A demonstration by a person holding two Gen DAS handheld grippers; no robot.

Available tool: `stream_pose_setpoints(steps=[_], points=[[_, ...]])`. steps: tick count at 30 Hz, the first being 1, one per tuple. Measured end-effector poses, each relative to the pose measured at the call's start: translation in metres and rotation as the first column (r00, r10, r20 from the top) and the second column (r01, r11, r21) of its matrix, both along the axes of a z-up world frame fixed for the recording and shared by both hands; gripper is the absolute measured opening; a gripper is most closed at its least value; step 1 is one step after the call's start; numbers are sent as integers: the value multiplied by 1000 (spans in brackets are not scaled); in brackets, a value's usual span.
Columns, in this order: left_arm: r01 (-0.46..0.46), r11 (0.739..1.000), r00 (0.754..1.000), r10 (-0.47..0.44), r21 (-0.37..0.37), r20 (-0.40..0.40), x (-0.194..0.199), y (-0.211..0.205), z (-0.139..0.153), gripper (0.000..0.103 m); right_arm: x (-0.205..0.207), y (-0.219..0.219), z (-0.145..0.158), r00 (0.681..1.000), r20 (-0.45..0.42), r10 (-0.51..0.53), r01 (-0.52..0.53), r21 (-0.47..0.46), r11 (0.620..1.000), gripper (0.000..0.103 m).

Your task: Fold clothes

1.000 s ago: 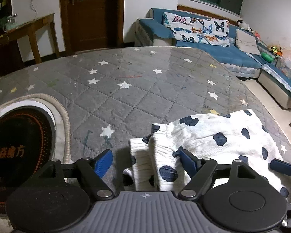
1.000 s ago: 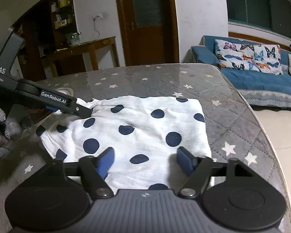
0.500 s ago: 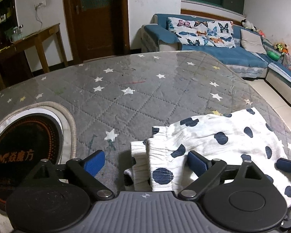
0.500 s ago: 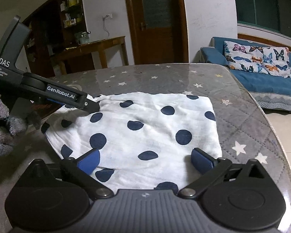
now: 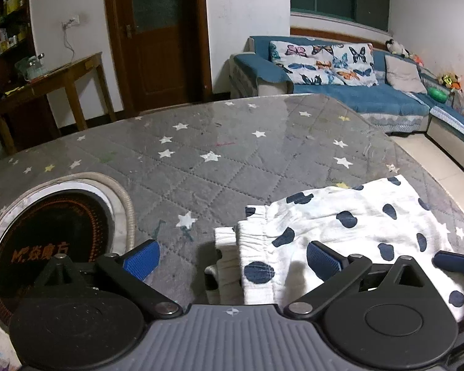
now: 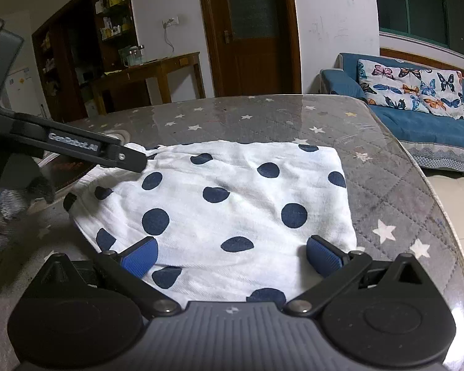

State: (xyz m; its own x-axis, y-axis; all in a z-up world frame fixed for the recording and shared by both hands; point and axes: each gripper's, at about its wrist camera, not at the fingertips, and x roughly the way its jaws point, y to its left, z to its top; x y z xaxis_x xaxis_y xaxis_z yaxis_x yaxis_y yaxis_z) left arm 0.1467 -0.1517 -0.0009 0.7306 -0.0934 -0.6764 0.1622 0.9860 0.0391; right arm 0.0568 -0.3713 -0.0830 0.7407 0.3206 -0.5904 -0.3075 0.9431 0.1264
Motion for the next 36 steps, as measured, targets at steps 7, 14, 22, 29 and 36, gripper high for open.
stream_pose_setpoints(steps=[7, 14, 22, 29, 36], points=[[14, 1000, 999, -14, 5, 31, -21, 9, 6, 103, -19, 6, 9, 998, 48, -45, 45, -6, 999, 103], [52, 999, 997, -52, 3, 56, -51, 14, 8, 103, -48, 16, 19, 992, 70, -101, 101, -2, 995, 103], [86, 996, 994, -83, -27, 76, -94, 28, 5, 103, -91, 39, 22, 984, 109, -141, 146, -35, 989, 103], [91, 995, 994, -88, -43, 65, -119, 38, -6, 103, -115, 48, 15, 972, 111, -205, 208, -21, 978, 103], [85, 995, 994, -82, -53, 68, -139, 41, -12, 103, -131, 50, 9, 964, 102, -246, 248, -8, 969, 103]])
